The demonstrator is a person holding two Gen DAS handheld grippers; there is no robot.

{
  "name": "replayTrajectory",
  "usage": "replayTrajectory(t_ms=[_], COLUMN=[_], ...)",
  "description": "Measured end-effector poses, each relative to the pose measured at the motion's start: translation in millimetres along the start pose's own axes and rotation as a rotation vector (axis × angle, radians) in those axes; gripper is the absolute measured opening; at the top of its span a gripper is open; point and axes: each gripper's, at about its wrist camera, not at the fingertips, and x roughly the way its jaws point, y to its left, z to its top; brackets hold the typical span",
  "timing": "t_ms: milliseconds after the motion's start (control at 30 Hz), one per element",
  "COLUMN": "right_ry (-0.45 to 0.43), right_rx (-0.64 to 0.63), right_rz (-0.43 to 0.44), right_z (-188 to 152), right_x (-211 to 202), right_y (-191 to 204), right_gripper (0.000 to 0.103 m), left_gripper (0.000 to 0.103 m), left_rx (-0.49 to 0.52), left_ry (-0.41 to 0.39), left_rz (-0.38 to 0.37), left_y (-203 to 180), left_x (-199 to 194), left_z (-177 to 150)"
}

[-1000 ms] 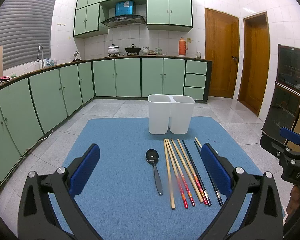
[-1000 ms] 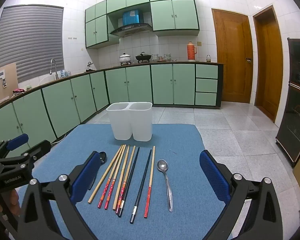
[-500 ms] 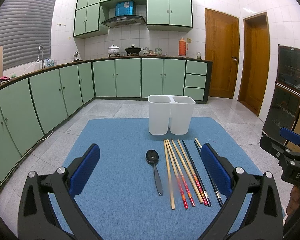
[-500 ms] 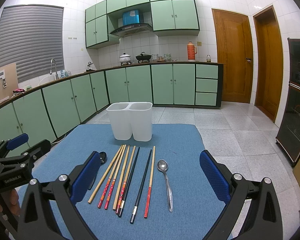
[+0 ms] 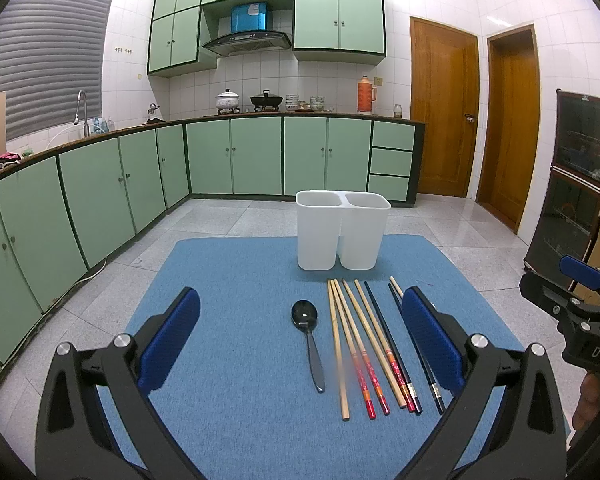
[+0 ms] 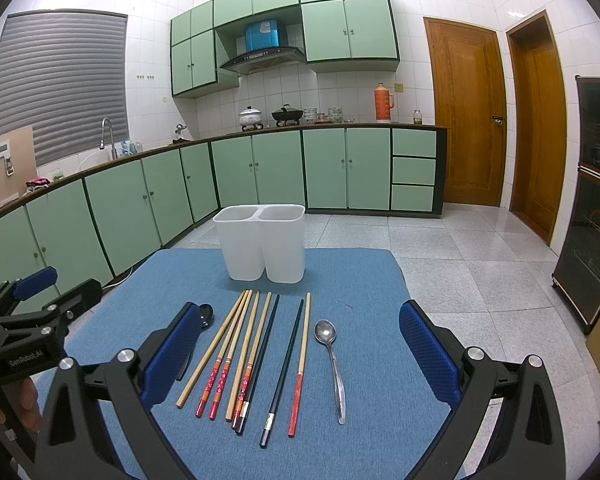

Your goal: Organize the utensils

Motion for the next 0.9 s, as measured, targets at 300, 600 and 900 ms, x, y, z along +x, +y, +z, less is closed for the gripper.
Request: replayTrajectory(t_ms=[300, 600, 900], right_ry=[0.0, 0.001, 0.001], right_rx=[0.001, 0.001, 0.003], right_rz=[0.0, 0.0, 0.0], right_z=[0.0, -0.2, -0.5], right_x=[-0.2, 0.0, 0.4], right_y=[-0.1, -0.4, -0.8], right_gripper=[0.097, 0.097, 0.097], left_gripper=[0.098, 0.098, 0.098], left_rx=[0.002, 0.001, 0.002], left_ry=[0.0, 0.0, 0.0], left_rz=[0.001, 0.0, 0.0], left_y=[3.4, 3.3, 3.3], left_x=[-6.0, -5.8, -5.9], left_z=[3.6, 3.4, 3.4])
